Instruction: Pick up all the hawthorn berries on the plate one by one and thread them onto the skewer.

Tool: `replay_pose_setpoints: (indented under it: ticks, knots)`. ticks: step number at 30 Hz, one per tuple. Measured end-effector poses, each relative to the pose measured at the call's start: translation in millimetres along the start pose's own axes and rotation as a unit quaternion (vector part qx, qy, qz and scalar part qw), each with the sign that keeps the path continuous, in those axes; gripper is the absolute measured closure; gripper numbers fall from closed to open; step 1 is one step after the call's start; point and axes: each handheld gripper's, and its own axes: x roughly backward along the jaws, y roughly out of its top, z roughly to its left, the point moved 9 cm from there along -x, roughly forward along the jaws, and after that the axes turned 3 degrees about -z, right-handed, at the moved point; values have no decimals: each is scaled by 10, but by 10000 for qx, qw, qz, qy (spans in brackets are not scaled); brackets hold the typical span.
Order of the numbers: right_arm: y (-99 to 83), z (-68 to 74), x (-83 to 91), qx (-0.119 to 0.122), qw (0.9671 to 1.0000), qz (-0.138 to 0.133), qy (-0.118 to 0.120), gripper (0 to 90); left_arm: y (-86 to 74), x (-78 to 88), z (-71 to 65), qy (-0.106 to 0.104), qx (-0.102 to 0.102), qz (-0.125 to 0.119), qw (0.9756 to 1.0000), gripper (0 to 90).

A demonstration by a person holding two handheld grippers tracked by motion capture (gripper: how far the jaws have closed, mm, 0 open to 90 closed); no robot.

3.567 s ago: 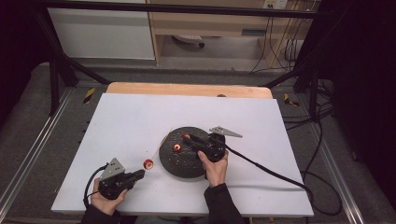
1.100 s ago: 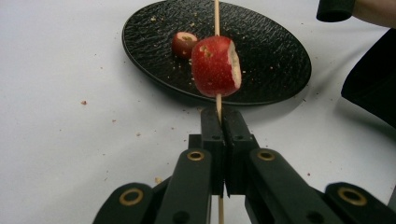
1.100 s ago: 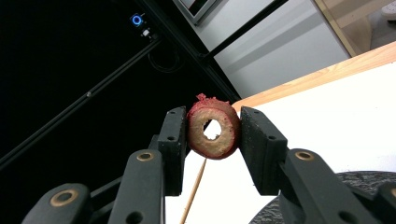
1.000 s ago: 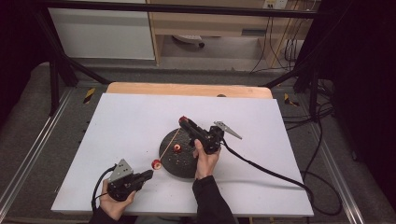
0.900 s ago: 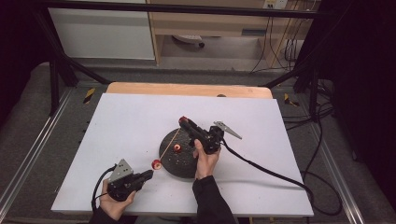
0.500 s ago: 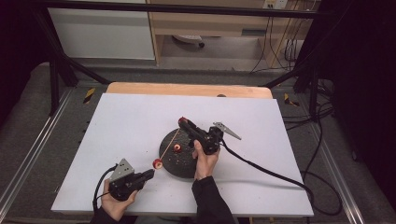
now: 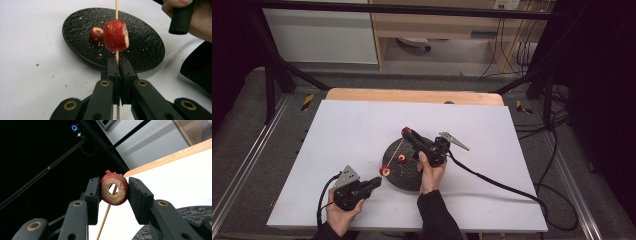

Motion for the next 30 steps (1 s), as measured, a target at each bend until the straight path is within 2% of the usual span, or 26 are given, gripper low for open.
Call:
replay_pose_setpoints:
  ticks: [30]
  knots:
    - [-16,78,69,122,9997,179,61,634,449,-288,-50,-48,-107,-130,9998,883]
